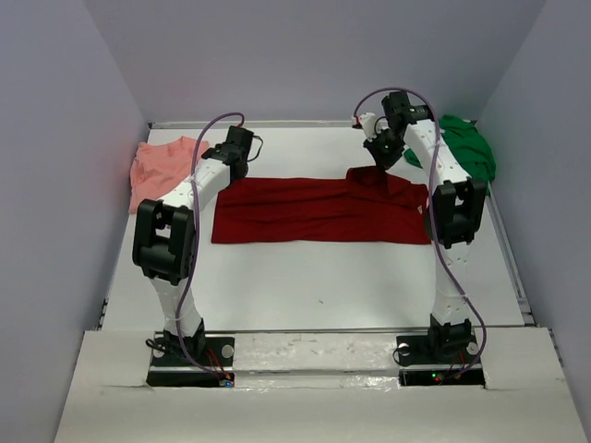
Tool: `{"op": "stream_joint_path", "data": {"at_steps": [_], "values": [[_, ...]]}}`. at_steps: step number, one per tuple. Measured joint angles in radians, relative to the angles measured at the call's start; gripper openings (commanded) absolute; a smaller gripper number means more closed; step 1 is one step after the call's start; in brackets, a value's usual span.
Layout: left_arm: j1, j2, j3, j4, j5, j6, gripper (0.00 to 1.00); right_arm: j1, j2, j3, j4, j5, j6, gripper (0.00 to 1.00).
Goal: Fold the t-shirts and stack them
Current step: Fold the tshirt
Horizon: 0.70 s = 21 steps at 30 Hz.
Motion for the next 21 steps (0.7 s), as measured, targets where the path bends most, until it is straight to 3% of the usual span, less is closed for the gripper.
{"op": "stream_joint_path", "data": {"at_steps": [12, 21], "values": [[-0.005, -0.063, -0.037, -0.001, -0.005, 0.001, 0.38, 0.0, -0.138, -0.204, -0.072, -0.014, -0.004, 0.0], [-0.012, -0.068, -0.045, -0.003, -0.008, 0.001, 0.38, 0.0, -0.173, -0.246, -0.095, -0.016, -0.003, 0.0]]}}
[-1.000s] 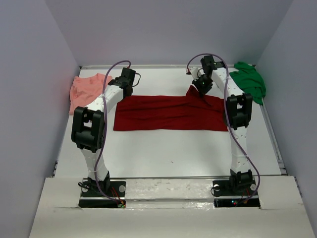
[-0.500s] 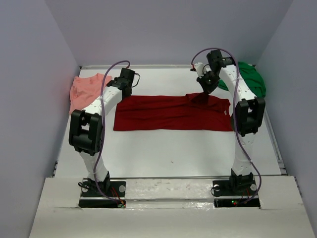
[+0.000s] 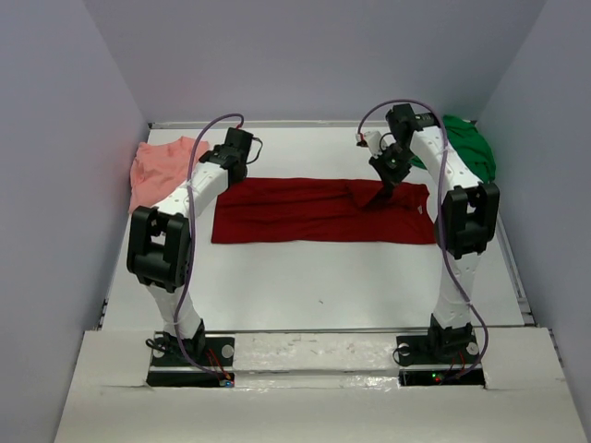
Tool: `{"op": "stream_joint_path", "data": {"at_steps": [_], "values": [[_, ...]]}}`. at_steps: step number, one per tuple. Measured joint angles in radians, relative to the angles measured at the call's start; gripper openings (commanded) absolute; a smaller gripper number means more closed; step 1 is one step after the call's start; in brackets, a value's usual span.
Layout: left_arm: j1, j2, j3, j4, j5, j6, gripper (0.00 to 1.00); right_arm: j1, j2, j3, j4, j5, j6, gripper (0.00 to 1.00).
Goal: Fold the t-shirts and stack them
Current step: Fold the tshirt
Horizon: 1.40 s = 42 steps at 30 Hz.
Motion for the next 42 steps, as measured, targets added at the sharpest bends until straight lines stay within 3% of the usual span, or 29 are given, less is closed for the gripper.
{"op": "stream_joint_path", "data": {"at_steps": [11, 42], "values": [[-0.008, -0.024, -0.019, 0.001, -0.004, 0.002, 0.38, 0.0, -0.064, 0.035, -0.06, -0.044, 0.0, 0.0], [-0.039, -0.027, -0.035, 0.007, -0.009, 0.004, 0.38, 0.001, -0.246, -0.262, -0.077, -0.157, -0.03, 0.0]]}}
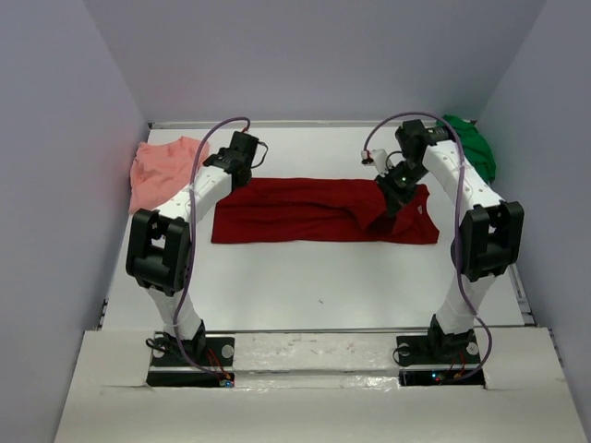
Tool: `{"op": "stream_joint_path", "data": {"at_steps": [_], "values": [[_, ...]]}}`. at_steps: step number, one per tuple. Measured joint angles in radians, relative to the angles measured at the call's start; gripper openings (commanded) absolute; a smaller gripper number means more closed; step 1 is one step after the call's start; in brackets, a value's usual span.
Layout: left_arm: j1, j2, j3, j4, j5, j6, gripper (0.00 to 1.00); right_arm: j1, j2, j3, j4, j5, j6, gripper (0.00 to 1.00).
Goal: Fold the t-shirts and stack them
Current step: Fold the tshirt
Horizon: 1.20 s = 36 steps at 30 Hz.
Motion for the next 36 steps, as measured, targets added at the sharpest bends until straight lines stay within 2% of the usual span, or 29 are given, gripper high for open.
{"op": "stream_joint_path", "data": {"at_steps": [5, 10, 11, 12, 13, 15, 24, 32, 35, 36], "values": [[-0.006, 0.0, 0.0, 0.0, -0.002, 0.0, 0.38, 0.002, -0.008, -0.123, -0.005, -0.01, -0.005, 0.0], [-0.013, 0.0, -0.001, 0.0, -0.003, 0.003, 0.39, 0.004, -0.008, -0.174, -0.005, -0.013, -0.005, 0.01], [-0.015, 0.0, -0.001, 0.0, -0.003, 0.004, 0.39, 0.006, -0.008, -0.177, -0.005, -0.013, -0.005, 0.22], [-0.016, 0.0, -0.002, 0.0, -0.003, 0.004, 0.39, 0.009, -0.008, -0.177, -0.005, -0.013, -0.002, 0.49], [-0.019, 0.0, -0.003, 0.0, -0.003, 0.005, 0.39, 0.01, -0.008, -0.178, -0.004, -0.014, -0.006, 0.85], [-0.022, 0.0, -0.008, 0.002, -0.003, 0.006, 0.39, 0.011, -0.008, -0.18, -0.005, -0.017, -0.004, 0.95], [-0.038, 0.0, -0.017, 0.001, -0.004, 0.008, 0.39, 0.022, -0.019, -0.182, 0.014, 0.008, -0.006, 0.98], [-0.039, 0.0, -0.04, 0.014, -0.004, 0.015, 0.39, 0.021, -0.027, -0.161, 0.166, 0.185, 0.071, 0.93], [-0.039, 0.0, -0.049, 0.015, -0.004, 0.016, 0.39, 0.02, 0.006, -0.113, 0.237, 0.288, 0.114, 0.82], [-0.039, 0.0, -0.05, 0.015, -0.004, 0.018, 0.39, 0.015, 0.042, -0.075, 0.276, 0.328, 0.133, 0.72]]}}
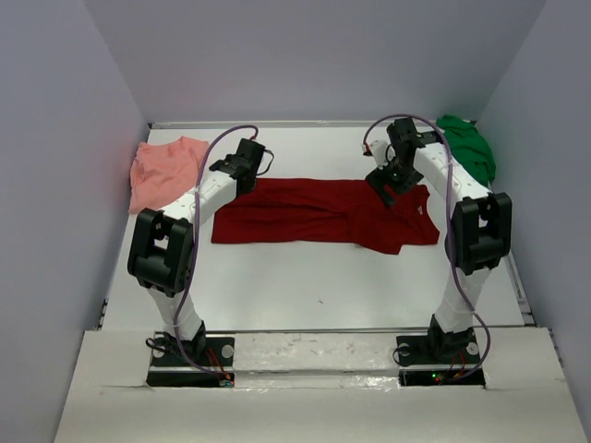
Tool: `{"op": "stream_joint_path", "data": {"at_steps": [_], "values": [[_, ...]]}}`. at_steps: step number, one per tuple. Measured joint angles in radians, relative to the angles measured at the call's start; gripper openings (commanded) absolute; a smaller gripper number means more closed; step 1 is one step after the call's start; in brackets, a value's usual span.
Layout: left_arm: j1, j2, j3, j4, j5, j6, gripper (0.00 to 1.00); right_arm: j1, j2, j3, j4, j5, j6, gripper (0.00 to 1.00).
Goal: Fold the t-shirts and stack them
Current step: Fold the tshirt
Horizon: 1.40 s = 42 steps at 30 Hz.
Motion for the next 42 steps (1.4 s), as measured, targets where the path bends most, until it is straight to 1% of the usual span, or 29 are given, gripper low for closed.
{"op": "stream_joint_path", "data": {"at_steps": [2, 3, 5, 10, 14, 22, 36, 42], "values": [[0.0, 0.0, 0.0, 0.001, 0.0, 0.001, 0.39, -0.005, 0.04, 0.041, 0.047, 0.047, 0.027, 0.56], [0.0, 0.0, 0.0, 0.002, 0.0, 0.001, 0.39, -0.011, 0.082, 0.081, 0.064, 0.07, 0.039, 0.43], [0.0, 0.0, -0.002, 0.004, 0.0, 0.001, 0.39, -0.023, 0.137, 0.131, 0.095, 0.099, 0.062, 0.39], [0.0, -0.001, -0.02, 0.014, 0.0, 0.006, 0.39, -0.062, 0.278, 0.241, 0.144, 0.175, 0.099, 0.38], [0.0, -0.001, -0.036, 0.017, -0.001, 0.011, 0.39, -0.082, 0.32, 0.253, 0.146, 0.219, 0.108, 0.38], [0.0, -0.001, -0.038, 0.02, -0.001, 0.013, 0.39, -0.108, 0.33, 0.253, 0.148, 0.266, 0.114, 0.39], [-0.002, -0.001, -0.04, 0.023, -0.001, 0.013, 0.39, -0.151, 0.365, 0.266, 0.156, 0.273, 0.114, 0.39], [-0.002, -0.001, -0.04, 0.023, -0.001, 0.014, 0.39, -0.172, 0.388, 0.271, 0.161, 0.278, 0.114, 0.37]]}}
